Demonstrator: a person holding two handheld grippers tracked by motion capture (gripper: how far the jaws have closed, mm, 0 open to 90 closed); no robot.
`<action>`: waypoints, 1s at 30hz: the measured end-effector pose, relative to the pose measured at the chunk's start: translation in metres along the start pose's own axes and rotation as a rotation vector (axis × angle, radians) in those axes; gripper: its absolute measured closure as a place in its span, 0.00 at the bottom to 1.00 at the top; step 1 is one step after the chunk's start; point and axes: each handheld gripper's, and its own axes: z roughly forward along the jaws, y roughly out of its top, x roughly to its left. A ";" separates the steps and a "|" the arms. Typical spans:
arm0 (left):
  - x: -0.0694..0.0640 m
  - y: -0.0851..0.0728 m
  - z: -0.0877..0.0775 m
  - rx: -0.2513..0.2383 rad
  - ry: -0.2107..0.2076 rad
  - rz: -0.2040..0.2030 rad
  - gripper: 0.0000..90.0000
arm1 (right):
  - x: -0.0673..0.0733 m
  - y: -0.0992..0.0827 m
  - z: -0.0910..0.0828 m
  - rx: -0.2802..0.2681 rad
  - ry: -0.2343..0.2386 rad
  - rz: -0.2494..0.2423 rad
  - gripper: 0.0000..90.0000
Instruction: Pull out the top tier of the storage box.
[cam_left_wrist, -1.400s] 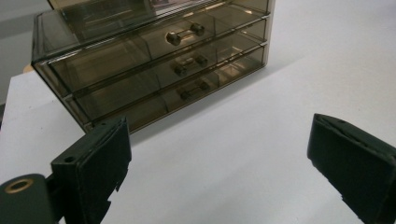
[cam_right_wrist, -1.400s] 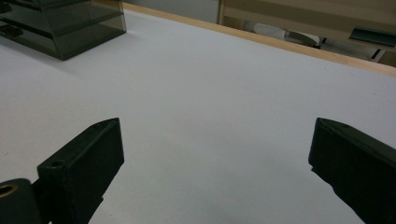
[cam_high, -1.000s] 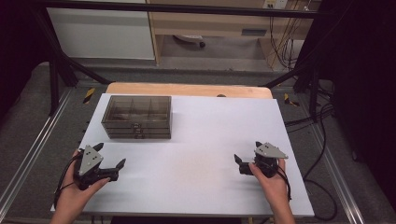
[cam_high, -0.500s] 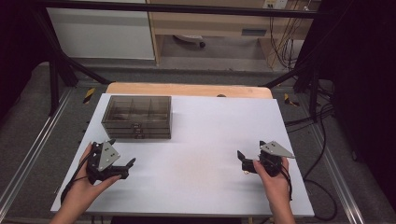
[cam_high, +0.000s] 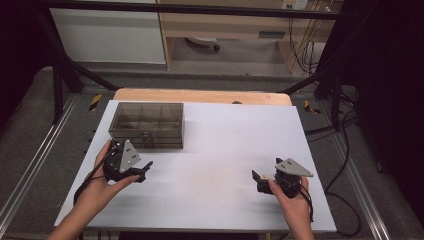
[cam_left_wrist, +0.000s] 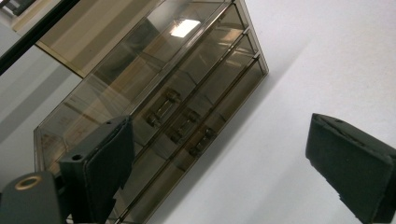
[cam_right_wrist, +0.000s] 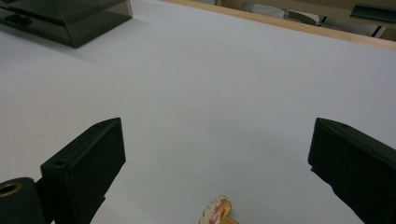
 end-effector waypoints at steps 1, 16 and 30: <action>0.000 0.001 0.001 0.002 -0.003 0.001 0.09 | 0.000 -0.001 0.001 0.003 -0.005 -0.009 0.05; 0.010 -0.002 0.010 0.001 0.104 0.035 0.15 | 0.000 -0.009 0.004 0.042 -0.029 -0.076 0.05; 0.021 0.005 0.016 0.032 0.166 0.094 0.23 | 0.006 -0.009 0.008 0.061 -0.037 -0.125 0.05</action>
